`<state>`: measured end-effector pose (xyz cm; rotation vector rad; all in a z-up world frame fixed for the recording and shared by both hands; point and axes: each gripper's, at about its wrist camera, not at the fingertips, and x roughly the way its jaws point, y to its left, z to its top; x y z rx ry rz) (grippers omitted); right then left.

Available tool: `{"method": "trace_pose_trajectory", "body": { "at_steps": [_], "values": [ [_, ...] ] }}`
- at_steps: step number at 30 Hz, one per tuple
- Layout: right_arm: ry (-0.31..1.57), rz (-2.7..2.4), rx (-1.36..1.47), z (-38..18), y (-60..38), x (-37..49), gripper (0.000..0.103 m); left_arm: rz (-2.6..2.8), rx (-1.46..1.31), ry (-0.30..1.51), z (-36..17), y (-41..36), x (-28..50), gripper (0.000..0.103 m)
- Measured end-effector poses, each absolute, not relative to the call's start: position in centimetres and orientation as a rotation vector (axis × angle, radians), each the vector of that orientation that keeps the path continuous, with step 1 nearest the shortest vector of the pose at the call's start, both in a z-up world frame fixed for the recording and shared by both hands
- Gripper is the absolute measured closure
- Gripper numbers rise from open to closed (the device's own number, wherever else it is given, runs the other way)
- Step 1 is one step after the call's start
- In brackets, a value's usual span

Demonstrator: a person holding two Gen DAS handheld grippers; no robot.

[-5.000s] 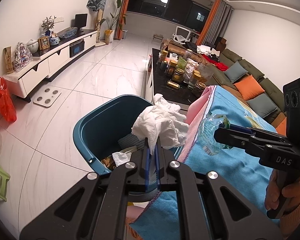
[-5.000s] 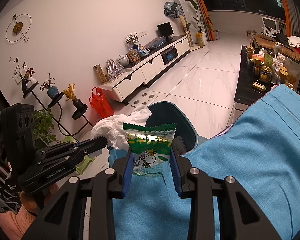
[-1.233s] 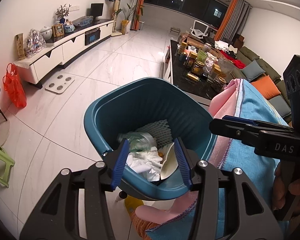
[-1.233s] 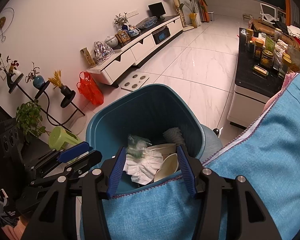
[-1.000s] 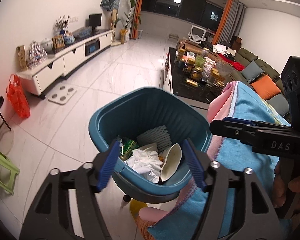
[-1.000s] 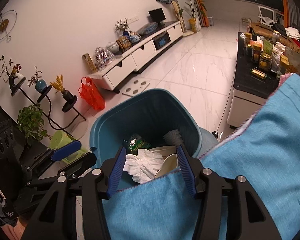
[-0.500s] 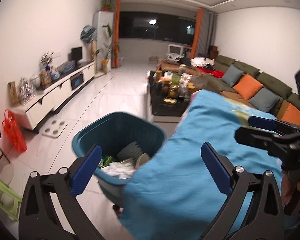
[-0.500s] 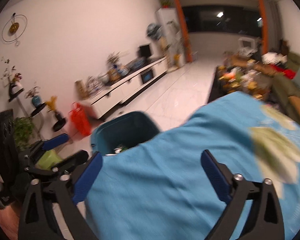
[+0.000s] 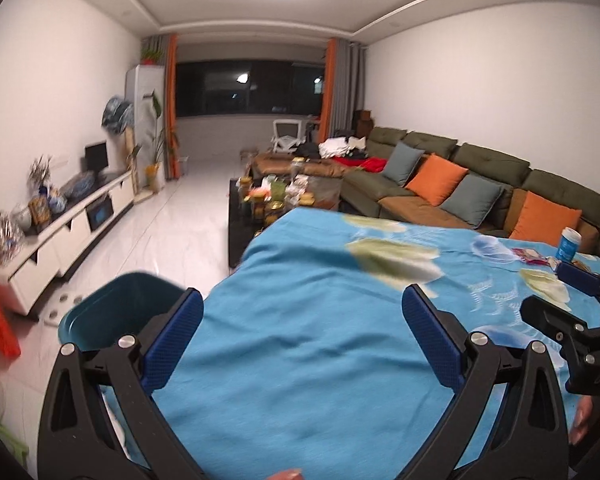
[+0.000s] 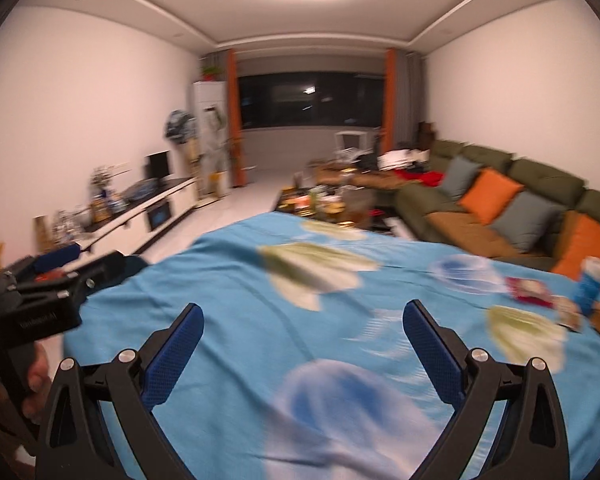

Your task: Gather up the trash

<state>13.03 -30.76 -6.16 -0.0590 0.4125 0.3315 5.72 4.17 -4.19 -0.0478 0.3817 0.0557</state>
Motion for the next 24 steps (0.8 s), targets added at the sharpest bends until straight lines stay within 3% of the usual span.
{"method": "trace_pose_trajectory", "body": {
  "at_steps": [10,24],
  "values": [
    [0.330,0.227,0.002,-5.9,-35.2,11.1,0.007,0.024,0.012,0.286,-3.4,-1.2,6.0,0.006],
    [0.257,0.172,0.028,-5.1,-37.2,9.6,0.007,0.011,0.020,0.239,-2.9,-2.5,5.5,0.005]
  ]
}}
